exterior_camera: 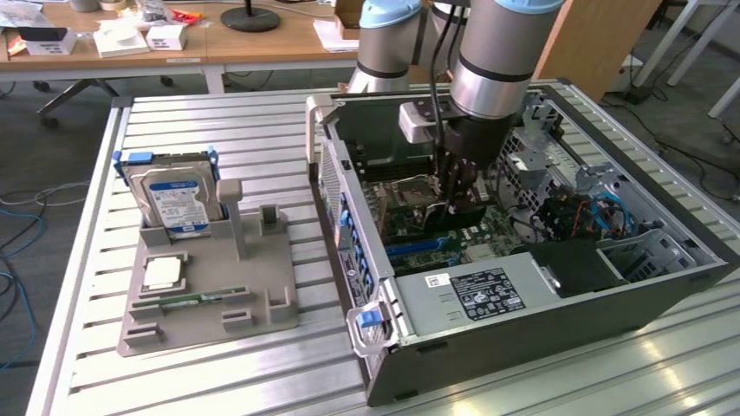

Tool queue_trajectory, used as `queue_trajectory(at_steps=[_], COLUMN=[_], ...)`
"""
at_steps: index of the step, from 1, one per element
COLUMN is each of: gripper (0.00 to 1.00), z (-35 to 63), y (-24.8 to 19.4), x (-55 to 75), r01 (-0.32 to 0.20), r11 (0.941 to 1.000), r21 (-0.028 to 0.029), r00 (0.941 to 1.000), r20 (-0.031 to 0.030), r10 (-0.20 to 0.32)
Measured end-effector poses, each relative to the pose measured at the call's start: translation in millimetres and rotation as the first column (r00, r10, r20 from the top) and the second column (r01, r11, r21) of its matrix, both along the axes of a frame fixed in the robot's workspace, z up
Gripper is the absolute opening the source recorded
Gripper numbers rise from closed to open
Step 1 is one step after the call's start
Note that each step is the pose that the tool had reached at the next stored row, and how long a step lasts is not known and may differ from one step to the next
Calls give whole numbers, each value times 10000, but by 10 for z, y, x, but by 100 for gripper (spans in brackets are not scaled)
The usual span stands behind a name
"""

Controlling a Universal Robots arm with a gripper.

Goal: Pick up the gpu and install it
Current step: 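Insert the gpu into the slot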

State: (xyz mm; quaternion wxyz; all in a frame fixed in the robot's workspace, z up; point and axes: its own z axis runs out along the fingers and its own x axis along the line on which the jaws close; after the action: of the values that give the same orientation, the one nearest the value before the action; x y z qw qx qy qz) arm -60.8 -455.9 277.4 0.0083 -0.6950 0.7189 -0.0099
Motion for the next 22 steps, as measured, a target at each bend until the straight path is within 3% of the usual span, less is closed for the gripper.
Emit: queue_trajectory(at_steps=[22], gripper=[26], z=[-4], y=[-36], x=[-30], r01=[1], r11=[10000], r21=[1], r00=[10000], r20=[0], r10=[-1])
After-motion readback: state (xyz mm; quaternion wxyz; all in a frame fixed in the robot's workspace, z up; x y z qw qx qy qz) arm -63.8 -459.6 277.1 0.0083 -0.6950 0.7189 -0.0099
